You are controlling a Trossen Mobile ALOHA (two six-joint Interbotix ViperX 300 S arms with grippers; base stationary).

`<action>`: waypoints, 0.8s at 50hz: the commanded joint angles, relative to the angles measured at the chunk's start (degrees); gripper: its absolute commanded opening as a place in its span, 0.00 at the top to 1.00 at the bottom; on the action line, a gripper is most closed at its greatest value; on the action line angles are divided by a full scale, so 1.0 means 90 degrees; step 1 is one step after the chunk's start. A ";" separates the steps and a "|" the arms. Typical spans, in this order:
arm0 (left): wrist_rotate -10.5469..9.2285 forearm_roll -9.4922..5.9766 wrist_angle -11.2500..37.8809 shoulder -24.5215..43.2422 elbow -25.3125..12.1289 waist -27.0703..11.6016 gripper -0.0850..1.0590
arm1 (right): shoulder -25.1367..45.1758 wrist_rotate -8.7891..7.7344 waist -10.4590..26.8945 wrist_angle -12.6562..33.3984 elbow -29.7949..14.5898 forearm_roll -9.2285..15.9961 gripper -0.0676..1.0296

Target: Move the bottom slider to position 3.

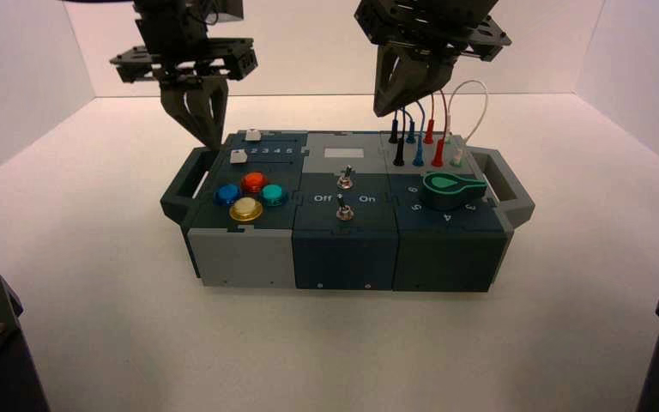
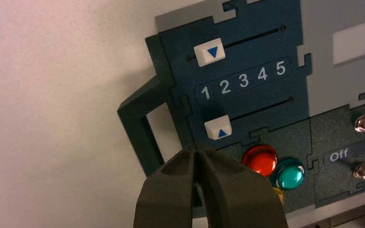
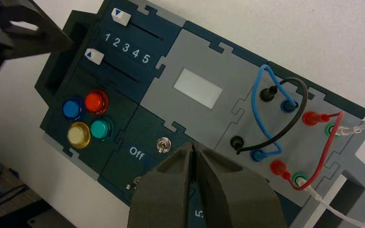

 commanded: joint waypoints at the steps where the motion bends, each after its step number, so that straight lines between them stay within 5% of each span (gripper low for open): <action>1: 0.0010 -0.0088 -0.0059 -0.0049 -0.0137 -0.0010 0.95 | -0.0049 -0.0020 0.0020 -0.0049 -0.0176 -0.0039 0.96; 40: 0.0029 -0.0088 -0.0352 0.0205 -0.0137 -0.0020 0.95 | -0.0049 -0.0010 0.0020 -0.0039 -0.0137 -0.0078 0.96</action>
